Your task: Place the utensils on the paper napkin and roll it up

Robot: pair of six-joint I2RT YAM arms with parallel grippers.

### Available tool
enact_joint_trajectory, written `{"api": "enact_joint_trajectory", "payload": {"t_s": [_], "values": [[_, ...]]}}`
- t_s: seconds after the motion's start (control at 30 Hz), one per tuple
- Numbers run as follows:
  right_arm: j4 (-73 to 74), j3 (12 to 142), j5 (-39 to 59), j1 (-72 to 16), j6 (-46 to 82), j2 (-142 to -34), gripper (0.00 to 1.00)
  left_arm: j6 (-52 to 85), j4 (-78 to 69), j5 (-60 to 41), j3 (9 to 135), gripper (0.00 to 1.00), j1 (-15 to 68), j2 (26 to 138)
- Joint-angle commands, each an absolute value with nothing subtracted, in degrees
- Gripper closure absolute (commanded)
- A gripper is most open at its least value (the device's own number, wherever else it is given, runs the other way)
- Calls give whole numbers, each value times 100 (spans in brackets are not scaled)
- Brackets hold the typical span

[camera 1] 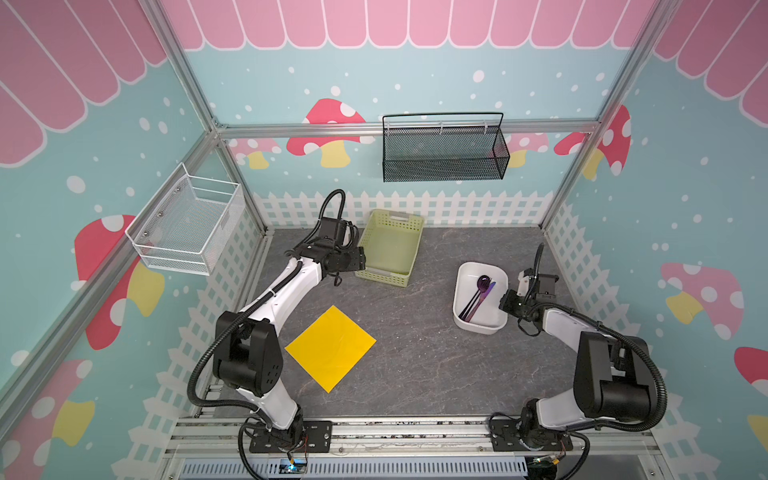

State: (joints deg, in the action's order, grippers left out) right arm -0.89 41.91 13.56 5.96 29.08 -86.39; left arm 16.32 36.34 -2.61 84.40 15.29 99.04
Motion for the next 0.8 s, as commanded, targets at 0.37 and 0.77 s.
{"api": "enact_joint_trajectory", "payload": {"t_s": [0.37, 0.77], "values": [[220, 5963, 1605, -161, 3448, -10362, 100, 1544, 5051, 95, 10443, 22, 1293, 11749], [-27, 7522, 1899, -633, 3498, -11636, 100, 1495, 5778, 522, 10889, 23, 1163, 12424]]}}
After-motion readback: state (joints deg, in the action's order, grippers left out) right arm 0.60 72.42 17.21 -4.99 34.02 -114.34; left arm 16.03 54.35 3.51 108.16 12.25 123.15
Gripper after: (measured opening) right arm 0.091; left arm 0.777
